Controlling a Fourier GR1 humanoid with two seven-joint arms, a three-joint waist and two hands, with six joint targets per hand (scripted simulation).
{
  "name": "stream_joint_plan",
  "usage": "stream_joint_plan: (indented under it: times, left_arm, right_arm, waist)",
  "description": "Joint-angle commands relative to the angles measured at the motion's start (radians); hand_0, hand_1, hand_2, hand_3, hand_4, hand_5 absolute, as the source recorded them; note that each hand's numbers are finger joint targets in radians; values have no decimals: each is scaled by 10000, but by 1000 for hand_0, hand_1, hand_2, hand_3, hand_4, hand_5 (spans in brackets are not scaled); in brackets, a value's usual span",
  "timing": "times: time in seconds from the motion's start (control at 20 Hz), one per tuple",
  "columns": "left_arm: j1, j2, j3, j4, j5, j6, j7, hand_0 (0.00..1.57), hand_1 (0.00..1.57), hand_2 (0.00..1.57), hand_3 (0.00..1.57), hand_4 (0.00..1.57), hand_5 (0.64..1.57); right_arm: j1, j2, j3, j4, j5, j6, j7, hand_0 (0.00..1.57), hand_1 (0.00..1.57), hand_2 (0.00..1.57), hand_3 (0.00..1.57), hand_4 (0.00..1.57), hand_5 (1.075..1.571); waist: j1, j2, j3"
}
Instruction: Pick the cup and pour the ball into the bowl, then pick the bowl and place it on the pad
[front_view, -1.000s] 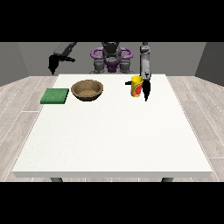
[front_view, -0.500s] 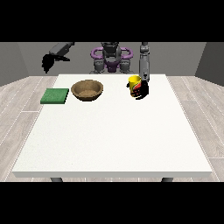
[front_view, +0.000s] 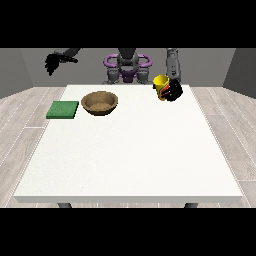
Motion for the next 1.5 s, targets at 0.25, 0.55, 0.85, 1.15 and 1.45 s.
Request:
stream_joint_plan:
  times: [0.25, 0.55, 0.85, 1.15, 1.45]
  left_arm:
    - [-1966, 1725, -1130, 34, -2354, 801, 3720, 1473, 1473, 1571, 1571, 1571, 1278]
    - [-2662, 630, -2042, -675, -3397, 673, 5693, 1473, 1473, 1571, 1571, 1571, 1278]
    - [-3457, 112, -3275, -271, -5772, 1647, 8110, 1501, 1501, 1571, 1571, 1508, 1244]
    - [-4230, -25, -4965, 100, -8215, 852, 9614, 1554, 1554, 1571, 1571, 1571, 1244]
    - [-5029, -979, -6851, 436, -10406, -585, 10508, 1482, 1482, 1571, 1571, 1571, 1204]
  right_arm:
    - [-149, 275, 120, 680, 17, -14, 41, 0, 0, 0, 0, 0, 1568]
    - [-385, -782, -713, 2210, -231, 827, -768, 0, 0, 0, 0, 0, 1568]
    - [-242, -145, -148, 2193, 176, 681, -1079, 0, 0, 0, 0, 0, 1570]
    - [-246, -262, -106, 2492, 228, 784, -870, 0, 0, 0, 0, 0, 1571]
    - [-669, -522, -266, 2889, 245, 753, -928, 0, 0, 0, 0, 0, 1571]
  waist:
    - [-187, -526, -38]
    - [268, -433, -37]
    - [-192, -697, -31]
    - [-241, -1355, -31]
    - [-233, -1361, -25]
